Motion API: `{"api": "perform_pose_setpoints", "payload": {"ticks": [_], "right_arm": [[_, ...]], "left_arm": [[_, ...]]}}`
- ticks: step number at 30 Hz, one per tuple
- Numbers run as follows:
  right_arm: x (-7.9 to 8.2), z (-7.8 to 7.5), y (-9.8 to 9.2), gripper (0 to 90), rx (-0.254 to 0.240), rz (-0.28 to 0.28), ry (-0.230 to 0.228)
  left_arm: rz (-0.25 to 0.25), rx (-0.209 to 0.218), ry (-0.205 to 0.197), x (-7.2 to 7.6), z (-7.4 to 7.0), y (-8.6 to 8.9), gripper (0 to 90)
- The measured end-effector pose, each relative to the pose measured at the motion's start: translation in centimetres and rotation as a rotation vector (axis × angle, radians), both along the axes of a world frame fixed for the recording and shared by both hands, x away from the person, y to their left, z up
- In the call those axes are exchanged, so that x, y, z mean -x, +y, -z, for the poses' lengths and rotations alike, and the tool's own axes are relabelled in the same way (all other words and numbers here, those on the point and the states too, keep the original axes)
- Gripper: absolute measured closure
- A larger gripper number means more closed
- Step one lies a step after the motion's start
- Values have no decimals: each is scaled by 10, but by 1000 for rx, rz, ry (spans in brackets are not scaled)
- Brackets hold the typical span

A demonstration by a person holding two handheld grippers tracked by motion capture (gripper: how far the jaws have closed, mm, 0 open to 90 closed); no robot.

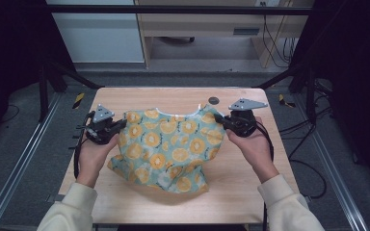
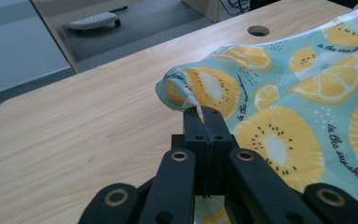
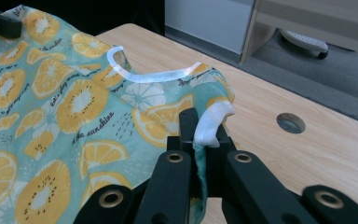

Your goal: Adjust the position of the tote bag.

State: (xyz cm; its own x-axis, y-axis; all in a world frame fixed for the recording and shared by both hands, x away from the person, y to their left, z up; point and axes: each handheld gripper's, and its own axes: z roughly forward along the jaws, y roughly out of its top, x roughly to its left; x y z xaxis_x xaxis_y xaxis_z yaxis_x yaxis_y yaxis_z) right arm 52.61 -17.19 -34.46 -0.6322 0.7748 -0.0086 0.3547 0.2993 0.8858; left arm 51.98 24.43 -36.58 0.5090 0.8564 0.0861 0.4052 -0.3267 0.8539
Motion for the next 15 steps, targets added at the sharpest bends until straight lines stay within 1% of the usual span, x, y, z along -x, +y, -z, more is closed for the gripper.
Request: {"api": "perform_pose_setpoints", "payload": {"ticks": [2,4,6,10,11,12,15], "right_arm": [[2,-5,-1,899,-2,-2,-15],[3,-7,-2,899,-2,-5,-19],[3,-8,-2,899,-1,-7,-23],[9,-8,-4,899,-3,-20,-32],[10,-8,-4,899,-6,-24,-33],[11,-8,-5,899,-7,-26,-36],[15,-8,-5,899,-11,-31,-40]], "left_arm": [[4,-2,-12,3,-3,0,900],[10,-4,-15,5,-4,-1,900],[11,-2,-17,6,-4,-1,900],[20,0,-24,11,-3,-1,900],[28,-6,-24,14,-3,0,900],[28,2,-29,15,-3,0,900],[31,2,-38,18,-4,1,900]]}}
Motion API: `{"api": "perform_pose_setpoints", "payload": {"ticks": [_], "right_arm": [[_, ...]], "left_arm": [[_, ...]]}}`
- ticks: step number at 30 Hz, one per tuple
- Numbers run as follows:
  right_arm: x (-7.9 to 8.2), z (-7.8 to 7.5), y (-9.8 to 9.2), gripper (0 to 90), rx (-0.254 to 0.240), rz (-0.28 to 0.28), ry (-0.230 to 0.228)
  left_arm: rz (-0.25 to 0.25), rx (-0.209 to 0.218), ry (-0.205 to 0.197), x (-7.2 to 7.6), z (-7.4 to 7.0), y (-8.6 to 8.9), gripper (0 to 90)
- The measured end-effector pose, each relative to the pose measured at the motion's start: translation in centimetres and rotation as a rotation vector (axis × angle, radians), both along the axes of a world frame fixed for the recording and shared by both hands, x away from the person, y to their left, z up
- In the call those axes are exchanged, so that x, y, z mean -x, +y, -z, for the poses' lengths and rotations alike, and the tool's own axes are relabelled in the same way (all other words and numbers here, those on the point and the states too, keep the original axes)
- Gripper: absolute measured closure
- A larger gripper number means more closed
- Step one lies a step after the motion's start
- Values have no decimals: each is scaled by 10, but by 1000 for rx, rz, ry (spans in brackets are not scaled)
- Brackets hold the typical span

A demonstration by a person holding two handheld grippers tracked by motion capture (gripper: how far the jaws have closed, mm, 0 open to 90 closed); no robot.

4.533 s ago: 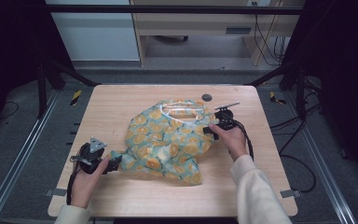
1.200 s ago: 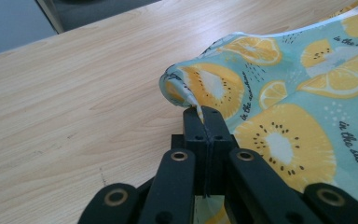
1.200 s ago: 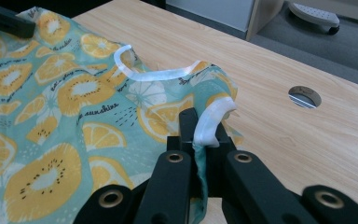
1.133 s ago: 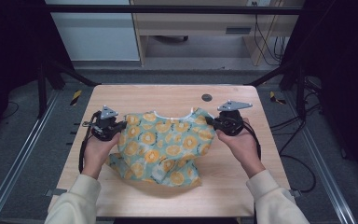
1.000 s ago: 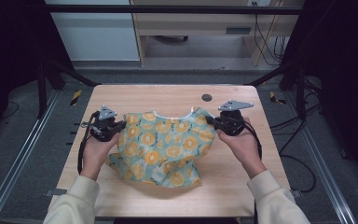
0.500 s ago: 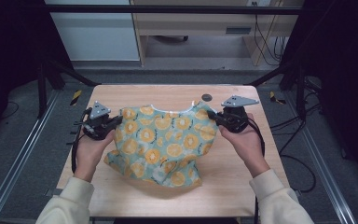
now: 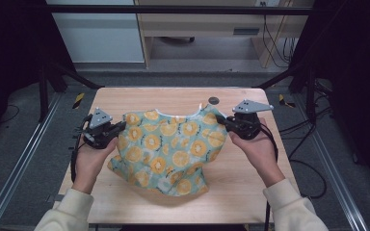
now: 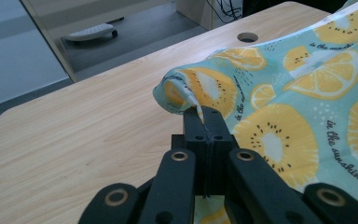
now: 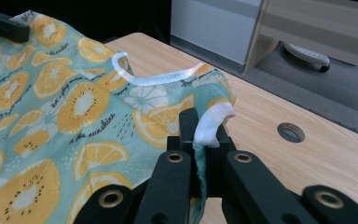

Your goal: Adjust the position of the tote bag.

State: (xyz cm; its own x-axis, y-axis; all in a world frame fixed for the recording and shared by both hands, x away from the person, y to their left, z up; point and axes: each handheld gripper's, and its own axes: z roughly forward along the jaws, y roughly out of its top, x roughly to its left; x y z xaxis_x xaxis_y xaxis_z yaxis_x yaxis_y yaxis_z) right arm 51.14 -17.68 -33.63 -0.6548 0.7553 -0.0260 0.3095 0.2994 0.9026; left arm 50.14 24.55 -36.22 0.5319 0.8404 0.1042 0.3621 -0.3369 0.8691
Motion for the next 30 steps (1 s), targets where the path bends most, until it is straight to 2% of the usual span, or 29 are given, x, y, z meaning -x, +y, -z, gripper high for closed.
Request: {"api": "perform_pose_setpoints", "payload": {"ticks": [6,9,12,21,30], "right_arm": [[14,-3,-1,899,-11,-23,-40],[20,-2,-1,899,-15,-27,-56],[24,0,-1,899,2,-26,-70],[33,1,-1,899,-1,-23,-91],[46,-2,-3,899,-5,-39,-112]], "left_arm": [[12,21,-31,13,-2,5,900],[17,28,-31,18,1,6,900],[25,22,-32,23,3,6,900],[36,26,-44,34,3,8,900],[50,34,-80,50,-4,11,900]]}}
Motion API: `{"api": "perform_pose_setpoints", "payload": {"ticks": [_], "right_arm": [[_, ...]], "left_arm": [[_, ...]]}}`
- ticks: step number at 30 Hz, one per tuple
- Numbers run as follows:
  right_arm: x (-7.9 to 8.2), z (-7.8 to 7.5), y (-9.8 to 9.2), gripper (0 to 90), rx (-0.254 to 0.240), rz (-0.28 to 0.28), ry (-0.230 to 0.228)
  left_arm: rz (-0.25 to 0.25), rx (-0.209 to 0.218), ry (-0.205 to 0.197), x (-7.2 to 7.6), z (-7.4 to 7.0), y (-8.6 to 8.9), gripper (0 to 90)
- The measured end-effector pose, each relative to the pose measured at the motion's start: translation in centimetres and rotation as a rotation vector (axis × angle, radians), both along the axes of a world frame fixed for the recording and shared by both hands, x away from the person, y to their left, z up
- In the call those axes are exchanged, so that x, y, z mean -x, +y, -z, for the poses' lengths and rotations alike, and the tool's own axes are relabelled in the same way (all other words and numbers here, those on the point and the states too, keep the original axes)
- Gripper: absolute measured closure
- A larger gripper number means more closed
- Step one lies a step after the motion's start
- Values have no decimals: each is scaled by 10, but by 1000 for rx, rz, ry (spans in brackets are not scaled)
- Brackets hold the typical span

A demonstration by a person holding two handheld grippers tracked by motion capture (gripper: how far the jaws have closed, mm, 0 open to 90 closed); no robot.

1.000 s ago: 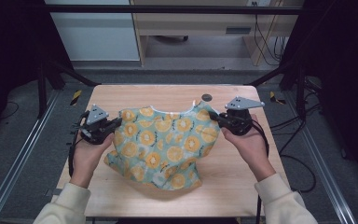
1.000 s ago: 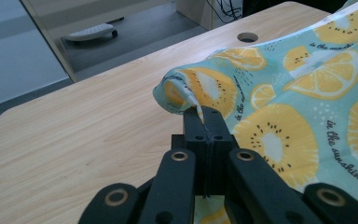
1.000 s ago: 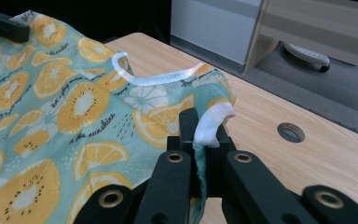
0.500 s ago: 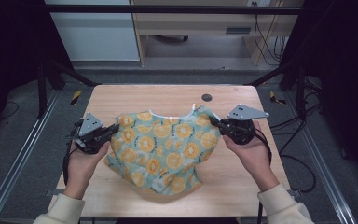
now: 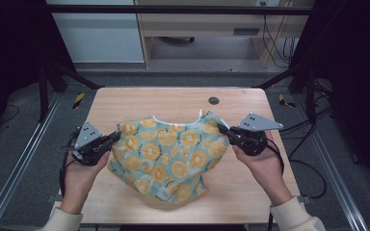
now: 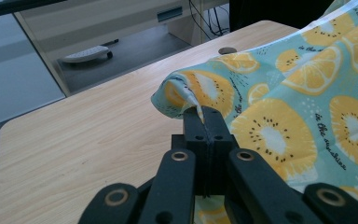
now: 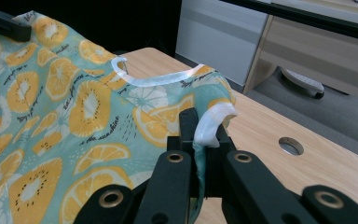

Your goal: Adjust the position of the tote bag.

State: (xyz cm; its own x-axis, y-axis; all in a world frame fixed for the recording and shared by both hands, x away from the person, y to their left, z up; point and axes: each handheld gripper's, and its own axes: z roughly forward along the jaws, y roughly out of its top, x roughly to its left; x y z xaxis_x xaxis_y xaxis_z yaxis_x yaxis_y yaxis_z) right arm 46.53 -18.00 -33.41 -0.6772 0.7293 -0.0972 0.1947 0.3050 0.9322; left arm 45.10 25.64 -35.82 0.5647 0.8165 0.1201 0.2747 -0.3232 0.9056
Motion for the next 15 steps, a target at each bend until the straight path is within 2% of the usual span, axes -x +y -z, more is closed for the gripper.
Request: {"api": "perform_pose_setpoints", "payload": {"ticks": [8,15], "right_arm": [[11,0,0,899,12,-5,-18],[18,1,-1,899,-11,-18,-34]], "left_arm": [[15,-4,-11,12,-1,1,900],[18,8,-30,20,0,4,900]]}}
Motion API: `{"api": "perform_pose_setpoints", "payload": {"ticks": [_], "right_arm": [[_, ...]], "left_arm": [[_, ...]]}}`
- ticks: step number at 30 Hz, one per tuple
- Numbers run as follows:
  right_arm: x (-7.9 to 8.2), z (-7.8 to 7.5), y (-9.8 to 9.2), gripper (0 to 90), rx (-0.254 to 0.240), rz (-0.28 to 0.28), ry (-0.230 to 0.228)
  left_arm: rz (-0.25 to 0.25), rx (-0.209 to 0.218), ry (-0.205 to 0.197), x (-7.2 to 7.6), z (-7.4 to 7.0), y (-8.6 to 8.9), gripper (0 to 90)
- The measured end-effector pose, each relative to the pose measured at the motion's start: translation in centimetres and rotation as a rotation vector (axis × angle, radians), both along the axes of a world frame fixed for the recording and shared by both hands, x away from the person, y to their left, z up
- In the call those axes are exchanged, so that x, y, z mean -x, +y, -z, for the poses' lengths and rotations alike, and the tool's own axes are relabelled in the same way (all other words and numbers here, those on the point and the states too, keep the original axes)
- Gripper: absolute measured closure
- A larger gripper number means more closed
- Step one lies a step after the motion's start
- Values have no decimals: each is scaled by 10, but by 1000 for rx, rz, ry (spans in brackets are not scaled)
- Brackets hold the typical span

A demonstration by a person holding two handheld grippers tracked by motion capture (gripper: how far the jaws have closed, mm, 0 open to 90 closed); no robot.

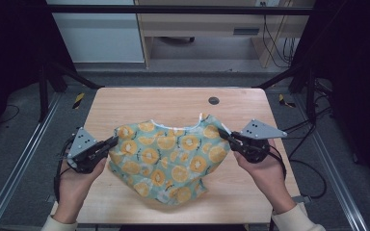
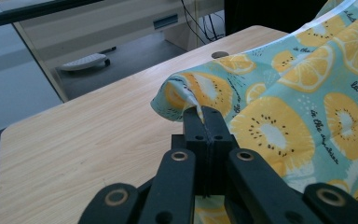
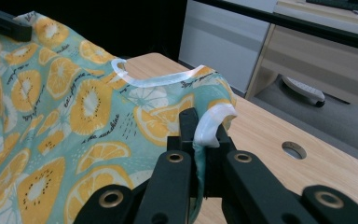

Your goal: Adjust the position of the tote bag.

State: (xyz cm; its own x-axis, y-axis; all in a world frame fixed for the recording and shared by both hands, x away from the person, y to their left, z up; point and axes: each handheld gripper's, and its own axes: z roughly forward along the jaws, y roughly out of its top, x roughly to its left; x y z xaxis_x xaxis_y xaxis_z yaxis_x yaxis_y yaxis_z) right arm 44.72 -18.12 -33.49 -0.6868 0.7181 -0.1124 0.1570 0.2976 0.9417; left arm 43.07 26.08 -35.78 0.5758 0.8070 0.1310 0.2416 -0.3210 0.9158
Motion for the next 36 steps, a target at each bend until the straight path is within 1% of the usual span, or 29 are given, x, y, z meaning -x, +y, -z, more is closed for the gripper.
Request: {"api": "perform_pose_setpoints", "payload": {"ticks": [2,3,7,15,17,19,21,24,25,29,30,36], "right_arm": [[2,0,0,899,-7,-2,-9],[4,-1,-1,899,-14,-5,-15],[8,0,-1,899,-19,-11,-21],[28,7,-2,899,-19,-43,-34],[30,8,-2,899,-17,-45,-36],[33,11,-2,899,-17,-49,-38],[36,14,-2,899,-22,-51,-36],[39,19,-4,899,-26,-55,-32],[40,23,-4,899,-29,-58,-30],[41,28,-5,899,-30,-58,-19],[41,32,-5,899,-31,-58,-11],[42,36,-6,899,-29,-61,-1]], "left_arm": [[0,8,-1,3,1,0,900],[0,9,-6,4,1,0,900],[4,8,-15,10,2,2,900],[18,12,-22,25,10,5,900],[18,12,-23,28,11,5,900],[18,20,-25,31,13,6,900],[21,29,-25,33,15,7,900],[28,23,-19,38,19,7,900],[33,21,-17,41,22,8,900],[37,16,-14,44,24,8,900],[37,19,-12,44,25,8,900],[43,10,-8,47,27,8,900]]}}
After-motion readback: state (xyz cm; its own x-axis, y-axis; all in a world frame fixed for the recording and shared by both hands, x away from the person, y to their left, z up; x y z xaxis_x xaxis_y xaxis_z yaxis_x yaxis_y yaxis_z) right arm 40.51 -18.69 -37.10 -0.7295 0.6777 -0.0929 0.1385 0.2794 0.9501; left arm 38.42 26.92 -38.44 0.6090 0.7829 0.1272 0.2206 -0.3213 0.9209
